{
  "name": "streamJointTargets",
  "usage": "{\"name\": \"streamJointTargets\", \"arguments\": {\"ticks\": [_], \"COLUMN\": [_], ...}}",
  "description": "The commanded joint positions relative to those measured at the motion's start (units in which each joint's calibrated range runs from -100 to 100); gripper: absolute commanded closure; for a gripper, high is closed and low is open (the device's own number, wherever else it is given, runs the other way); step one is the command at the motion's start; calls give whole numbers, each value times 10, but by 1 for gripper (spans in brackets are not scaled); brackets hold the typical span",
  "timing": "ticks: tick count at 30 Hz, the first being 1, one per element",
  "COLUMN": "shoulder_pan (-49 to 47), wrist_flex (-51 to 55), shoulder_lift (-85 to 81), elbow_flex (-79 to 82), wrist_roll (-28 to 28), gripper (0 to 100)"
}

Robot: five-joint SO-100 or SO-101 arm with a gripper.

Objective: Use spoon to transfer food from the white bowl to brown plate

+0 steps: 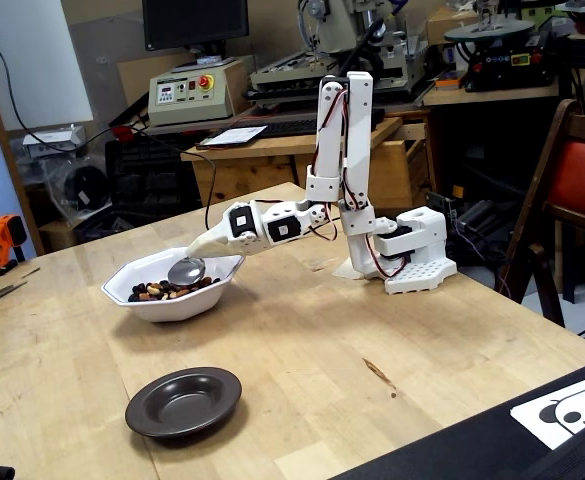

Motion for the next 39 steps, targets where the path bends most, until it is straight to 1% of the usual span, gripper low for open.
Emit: {"name": "streamJointTargets", "arguments": {"ticks": [1, 7, 13, 21, 30, 39], "shoulder_pan": [-48, -125, -175, -182, -182, -182], "wrist_flex": [-15, -15, -15, -15, -18, -22], "shoulder_lift": [-4, -3, -3, -4, -10, -11], "elbow_flex": [-3, 1, -2, -4, -4, -4], "wrist_roll": [-5, -51, -86, -137, -166, -211], "gripper": [98, 98, 98, 98, 98, 98]}}
